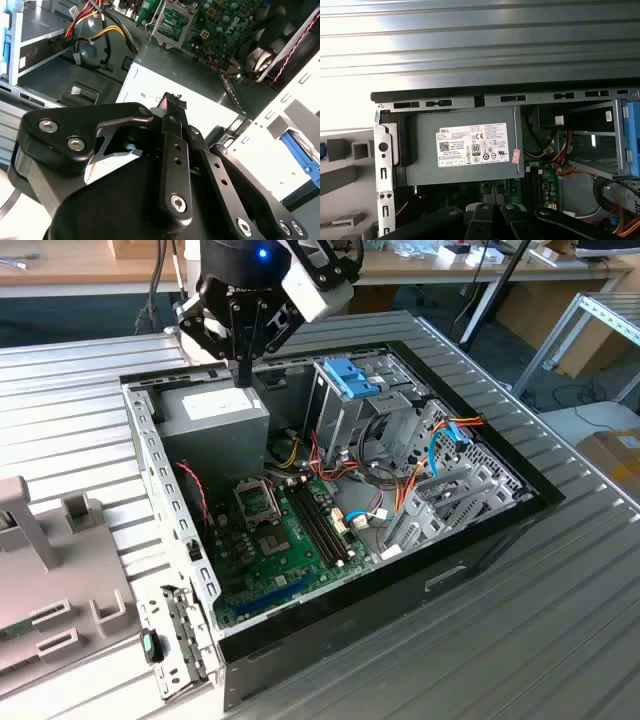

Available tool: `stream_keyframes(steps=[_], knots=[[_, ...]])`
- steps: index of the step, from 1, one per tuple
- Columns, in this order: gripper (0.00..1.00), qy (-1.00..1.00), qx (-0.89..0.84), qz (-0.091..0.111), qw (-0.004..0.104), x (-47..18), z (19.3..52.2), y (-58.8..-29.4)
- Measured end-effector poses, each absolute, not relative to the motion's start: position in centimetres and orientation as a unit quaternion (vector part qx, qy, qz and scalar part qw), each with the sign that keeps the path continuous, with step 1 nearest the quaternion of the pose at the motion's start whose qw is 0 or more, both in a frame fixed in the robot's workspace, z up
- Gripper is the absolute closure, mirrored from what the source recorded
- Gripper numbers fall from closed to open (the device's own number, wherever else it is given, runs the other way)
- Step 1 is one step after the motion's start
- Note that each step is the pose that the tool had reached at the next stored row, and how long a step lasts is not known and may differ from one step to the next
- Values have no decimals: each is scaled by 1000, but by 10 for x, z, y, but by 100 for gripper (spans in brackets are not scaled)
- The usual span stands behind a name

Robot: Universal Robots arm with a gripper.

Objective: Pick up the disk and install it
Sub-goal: 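Reach for the disk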

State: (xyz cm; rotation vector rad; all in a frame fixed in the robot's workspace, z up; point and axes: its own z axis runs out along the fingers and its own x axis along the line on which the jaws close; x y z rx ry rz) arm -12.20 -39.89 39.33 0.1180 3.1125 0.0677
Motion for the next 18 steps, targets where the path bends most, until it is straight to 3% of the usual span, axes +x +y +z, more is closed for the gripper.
stream_keyframes(steps=[18], knots=[[89,999,38,22,13,-148,393,-399]])
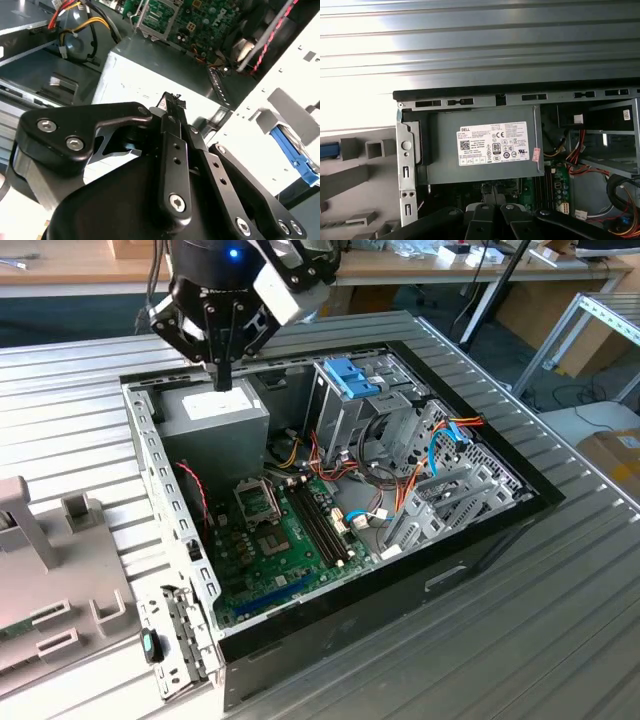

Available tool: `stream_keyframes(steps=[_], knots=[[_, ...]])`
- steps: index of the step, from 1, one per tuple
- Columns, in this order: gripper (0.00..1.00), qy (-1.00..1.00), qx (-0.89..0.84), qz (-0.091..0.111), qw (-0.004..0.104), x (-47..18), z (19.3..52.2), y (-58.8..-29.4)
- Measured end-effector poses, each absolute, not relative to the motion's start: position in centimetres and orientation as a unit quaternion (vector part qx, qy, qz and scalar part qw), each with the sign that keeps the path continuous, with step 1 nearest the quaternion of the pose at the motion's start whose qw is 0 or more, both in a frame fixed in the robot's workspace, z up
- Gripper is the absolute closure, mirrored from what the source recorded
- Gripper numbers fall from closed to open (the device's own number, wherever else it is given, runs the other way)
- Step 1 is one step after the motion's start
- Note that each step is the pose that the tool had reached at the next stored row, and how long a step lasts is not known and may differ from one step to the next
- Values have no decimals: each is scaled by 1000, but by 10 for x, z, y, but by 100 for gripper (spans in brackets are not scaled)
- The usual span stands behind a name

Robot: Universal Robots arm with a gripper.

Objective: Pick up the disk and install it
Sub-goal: 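Reach for the disk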

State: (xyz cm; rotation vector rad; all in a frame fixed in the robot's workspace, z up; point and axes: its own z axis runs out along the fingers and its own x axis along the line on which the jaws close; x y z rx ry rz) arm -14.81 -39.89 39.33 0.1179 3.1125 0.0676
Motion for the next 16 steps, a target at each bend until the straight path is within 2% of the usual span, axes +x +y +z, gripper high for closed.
stream_keyframes(steps=[16], knots=[[89,999,38,22,13,-184,393,-399]])
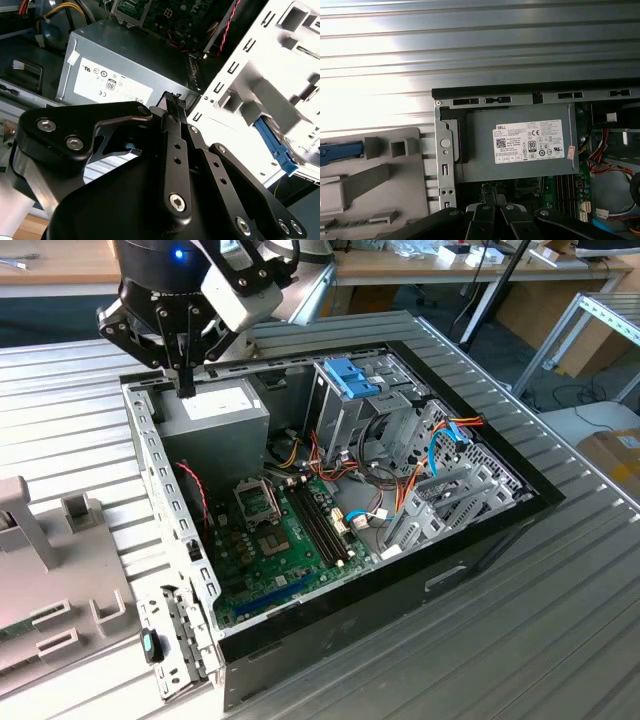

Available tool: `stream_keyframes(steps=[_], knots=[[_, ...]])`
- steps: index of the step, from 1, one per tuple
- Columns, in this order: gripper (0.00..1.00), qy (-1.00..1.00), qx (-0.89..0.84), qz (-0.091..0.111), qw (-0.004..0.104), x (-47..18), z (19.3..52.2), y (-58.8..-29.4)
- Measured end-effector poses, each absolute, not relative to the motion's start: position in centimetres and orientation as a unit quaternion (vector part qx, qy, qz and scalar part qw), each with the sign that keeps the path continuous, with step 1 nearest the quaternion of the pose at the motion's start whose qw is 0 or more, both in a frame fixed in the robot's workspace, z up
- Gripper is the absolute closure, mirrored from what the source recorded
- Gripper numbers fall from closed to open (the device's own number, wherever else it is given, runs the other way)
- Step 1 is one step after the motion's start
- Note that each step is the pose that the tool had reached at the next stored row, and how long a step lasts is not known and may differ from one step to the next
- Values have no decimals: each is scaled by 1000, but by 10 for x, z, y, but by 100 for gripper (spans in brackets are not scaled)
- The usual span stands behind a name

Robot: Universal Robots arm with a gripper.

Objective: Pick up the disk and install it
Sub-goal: 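Reach for the disk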

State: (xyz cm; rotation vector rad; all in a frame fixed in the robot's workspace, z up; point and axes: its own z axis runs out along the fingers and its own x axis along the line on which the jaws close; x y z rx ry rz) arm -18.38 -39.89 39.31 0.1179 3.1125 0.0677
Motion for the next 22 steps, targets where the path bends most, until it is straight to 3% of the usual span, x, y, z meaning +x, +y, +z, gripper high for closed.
stream_keyframes(steps=[22], knots=[[89,999,38,22,13,-201,393,-399]])
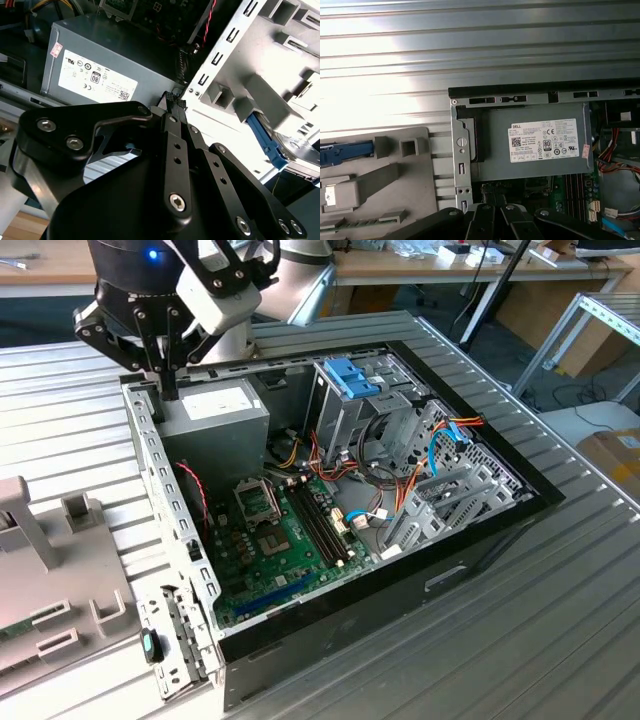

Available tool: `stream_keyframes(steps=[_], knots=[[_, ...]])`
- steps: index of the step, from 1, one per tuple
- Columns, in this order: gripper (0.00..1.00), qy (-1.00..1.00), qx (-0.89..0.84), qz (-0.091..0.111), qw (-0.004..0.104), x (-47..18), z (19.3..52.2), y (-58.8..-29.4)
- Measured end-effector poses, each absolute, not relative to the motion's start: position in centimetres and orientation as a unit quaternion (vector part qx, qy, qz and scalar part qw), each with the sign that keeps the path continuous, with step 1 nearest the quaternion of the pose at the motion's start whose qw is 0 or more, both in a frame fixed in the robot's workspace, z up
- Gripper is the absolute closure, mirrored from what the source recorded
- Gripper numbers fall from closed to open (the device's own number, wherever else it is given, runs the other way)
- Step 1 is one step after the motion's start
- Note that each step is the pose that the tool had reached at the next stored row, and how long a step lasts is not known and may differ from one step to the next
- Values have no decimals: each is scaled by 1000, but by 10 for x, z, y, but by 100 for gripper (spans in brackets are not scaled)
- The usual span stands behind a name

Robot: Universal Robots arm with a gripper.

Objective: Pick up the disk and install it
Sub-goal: 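Reach for the disk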

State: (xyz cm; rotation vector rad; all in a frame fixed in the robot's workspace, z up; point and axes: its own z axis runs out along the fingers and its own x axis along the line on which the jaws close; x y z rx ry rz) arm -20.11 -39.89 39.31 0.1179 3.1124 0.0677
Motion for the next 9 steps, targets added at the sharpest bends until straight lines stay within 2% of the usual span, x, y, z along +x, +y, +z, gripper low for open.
stream_keyframes(steps=[9], knots=[[89,999,38,22,13,-206,393,-399]])
